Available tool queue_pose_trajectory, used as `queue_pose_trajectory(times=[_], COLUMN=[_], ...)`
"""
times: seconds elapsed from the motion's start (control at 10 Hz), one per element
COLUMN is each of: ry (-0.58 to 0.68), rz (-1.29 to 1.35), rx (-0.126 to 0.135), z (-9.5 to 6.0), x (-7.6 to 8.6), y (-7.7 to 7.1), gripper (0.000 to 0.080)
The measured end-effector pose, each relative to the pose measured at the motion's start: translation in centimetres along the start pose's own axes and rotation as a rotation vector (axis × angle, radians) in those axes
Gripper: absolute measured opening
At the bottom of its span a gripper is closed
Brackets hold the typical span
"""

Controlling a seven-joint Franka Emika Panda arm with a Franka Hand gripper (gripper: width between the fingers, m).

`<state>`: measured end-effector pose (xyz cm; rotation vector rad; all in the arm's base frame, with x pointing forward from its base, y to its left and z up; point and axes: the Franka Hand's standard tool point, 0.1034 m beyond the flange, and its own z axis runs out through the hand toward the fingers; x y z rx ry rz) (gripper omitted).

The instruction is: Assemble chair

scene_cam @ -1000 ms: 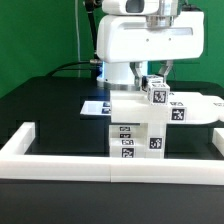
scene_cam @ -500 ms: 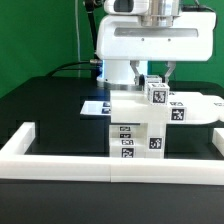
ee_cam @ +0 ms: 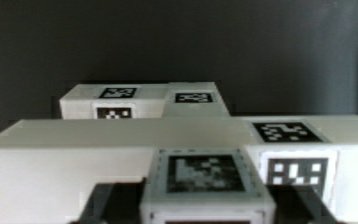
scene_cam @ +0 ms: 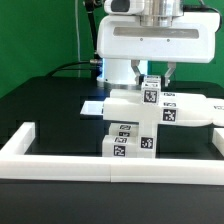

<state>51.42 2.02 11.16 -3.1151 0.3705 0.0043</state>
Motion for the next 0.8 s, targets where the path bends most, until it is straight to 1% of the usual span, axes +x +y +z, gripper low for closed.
queue_pose_trajectory(times=[0.2, 0.4, 0.5, 0.6, 0.7, 0.8], ry=[-0.001, -0.001, -0.001, -0.001, -0.001, -0.001], rz=[0.130, 0.132, 0.132, 0.132, 0.132, 0.132], rx=[0.004, 0.004, 0.004, 0.004, 0.004, 0.004], z=[0.00, 0.01, 0.01, 0.01, 0.01, 0.01], x=[-0.04, -0.05, -0.05, -0.05, -0.05, -0.05], y=[-0.16, -0.17, -0.17, -0.17, -0.17, -0.17], gripper=[0.0287, 0.0292, 0.0505, 0.0505, 0.0629, 0.0643])
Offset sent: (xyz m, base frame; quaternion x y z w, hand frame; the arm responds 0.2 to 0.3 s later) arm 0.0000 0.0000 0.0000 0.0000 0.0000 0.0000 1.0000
